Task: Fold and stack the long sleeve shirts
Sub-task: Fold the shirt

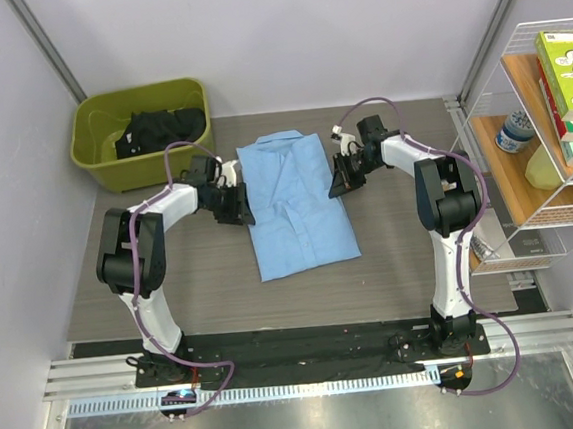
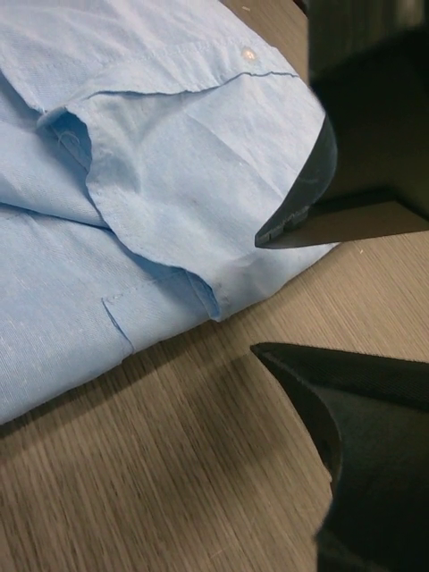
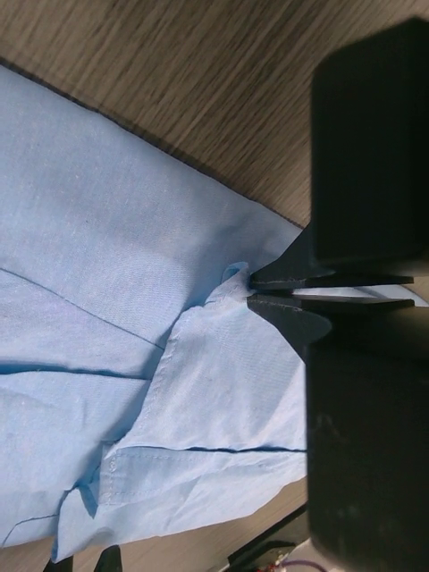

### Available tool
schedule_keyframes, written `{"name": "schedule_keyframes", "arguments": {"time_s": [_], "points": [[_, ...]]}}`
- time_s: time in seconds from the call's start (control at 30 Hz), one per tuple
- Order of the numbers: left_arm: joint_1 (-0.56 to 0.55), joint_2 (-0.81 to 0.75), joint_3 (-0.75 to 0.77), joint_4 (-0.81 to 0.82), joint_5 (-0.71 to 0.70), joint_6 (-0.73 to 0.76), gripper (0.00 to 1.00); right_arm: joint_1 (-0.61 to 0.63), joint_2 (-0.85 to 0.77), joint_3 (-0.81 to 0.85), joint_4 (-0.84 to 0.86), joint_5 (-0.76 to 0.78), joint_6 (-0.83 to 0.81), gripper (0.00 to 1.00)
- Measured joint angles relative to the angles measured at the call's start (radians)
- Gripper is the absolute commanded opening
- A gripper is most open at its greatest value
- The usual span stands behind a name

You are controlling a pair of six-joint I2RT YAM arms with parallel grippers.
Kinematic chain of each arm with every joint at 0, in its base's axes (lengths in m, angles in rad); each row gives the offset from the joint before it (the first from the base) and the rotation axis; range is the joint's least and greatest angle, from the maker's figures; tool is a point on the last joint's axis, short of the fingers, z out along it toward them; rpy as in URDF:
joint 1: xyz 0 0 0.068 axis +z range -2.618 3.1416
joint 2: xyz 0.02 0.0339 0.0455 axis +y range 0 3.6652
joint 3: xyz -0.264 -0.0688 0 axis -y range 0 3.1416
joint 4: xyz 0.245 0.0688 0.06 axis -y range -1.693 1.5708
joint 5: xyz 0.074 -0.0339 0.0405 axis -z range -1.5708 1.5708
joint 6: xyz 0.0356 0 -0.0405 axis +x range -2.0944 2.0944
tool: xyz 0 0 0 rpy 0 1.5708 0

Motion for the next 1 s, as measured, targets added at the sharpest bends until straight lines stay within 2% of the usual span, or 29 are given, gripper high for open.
{"name": "schedule_keyframes", "arguments": {"time_s": [0.13, 0.17, 0.4, 0.53, 1.0], "points": [[0.000, 0.000, 0.009, 0.005, 0.014, -0.004, 0.35, 0.000, 0.000, 0.001, 0.000, 0.000, 0.008, 0.01], [0.000, 0.000, 0.013, 0.008, 0.018, -0.005, 0.30, 0.000, 0.000, 0.001, 0.000, 0.000, 0.009, 0.01], [-0.001, 0.000, 0.018, 0.027, 0.042, -0.024, 0.16, 0.000, 0.000, 0.001, 0.000, 0.000, 0.015, 0.01], [-0.001, 0.000, 0.018, 0.031, 0.042, -0.029, 0.00, 0.000, 0.000, 0.001, 0.000, -0.004, 0.016, 0.01], [-0.001, -0.019, 0.008, 0.068, 0.069, -0.029, 0.00, -0.044, -0.032, -0.013, 0.001, -0.023, 0.019, 0.01]]}}
